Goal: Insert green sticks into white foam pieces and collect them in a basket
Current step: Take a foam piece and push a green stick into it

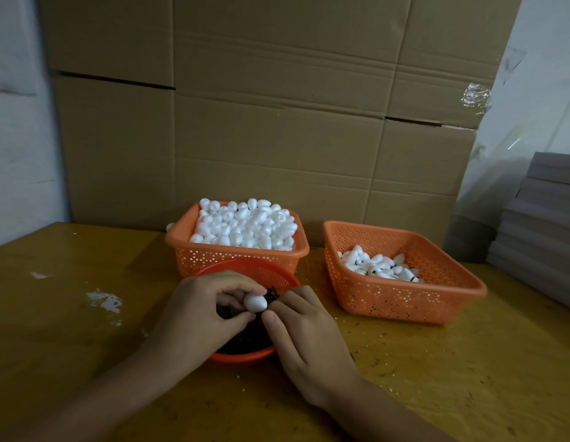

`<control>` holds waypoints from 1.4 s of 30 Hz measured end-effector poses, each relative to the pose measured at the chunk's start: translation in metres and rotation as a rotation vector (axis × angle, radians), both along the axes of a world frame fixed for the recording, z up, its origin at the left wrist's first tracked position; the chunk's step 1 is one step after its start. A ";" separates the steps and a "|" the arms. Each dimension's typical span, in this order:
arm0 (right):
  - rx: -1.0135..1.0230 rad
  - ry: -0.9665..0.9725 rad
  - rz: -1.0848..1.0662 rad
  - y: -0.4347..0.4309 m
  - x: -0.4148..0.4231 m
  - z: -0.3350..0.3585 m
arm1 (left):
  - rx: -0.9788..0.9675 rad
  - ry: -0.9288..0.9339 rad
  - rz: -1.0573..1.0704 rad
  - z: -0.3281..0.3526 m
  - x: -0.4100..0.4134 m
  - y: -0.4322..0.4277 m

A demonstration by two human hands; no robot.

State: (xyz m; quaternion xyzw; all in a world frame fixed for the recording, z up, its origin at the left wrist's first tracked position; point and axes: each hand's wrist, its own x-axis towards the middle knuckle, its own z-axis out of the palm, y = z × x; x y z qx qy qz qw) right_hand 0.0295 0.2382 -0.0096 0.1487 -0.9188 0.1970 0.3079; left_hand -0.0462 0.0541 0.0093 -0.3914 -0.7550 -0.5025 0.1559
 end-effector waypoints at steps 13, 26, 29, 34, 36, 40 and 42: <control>0.023 -0.022 -0.016 0.000 0.000 0.000 | -0.009 0.040 -0.027 0.000 -0.002 -0.001; -0.001 -0.012 -0.007 -0.001 0.001 0.000 | -0.017 0.009 -0.065 0.000 -0.002 -0.002; 0.004 -0.025 -0.011 -0.002 0.001 0.000 | -0.037 -0.006 -0.061 0.000 -0.004 -0.003; 0.007 -0.013 -0.008 -0.002 0.001 0.001 | -0.072 0.032 -0.077 0.000 -0.006 -0.003; 0.006 -0.010 -0.010 -0.002 0.001 0.001 | -0.075 0.039 -0.076 0.000 -0.006 -0.003; -0.013 -0.012 -0.002 -0.001 0.000 0.000 | -0.077 0.053 -0.097 -0.001 -0.005 -0.002; -0.034 -0.025 0.010 -0.001 0.000 0.000 | -0.082 0.051 -0.093 -0.002 -0.005 -0.002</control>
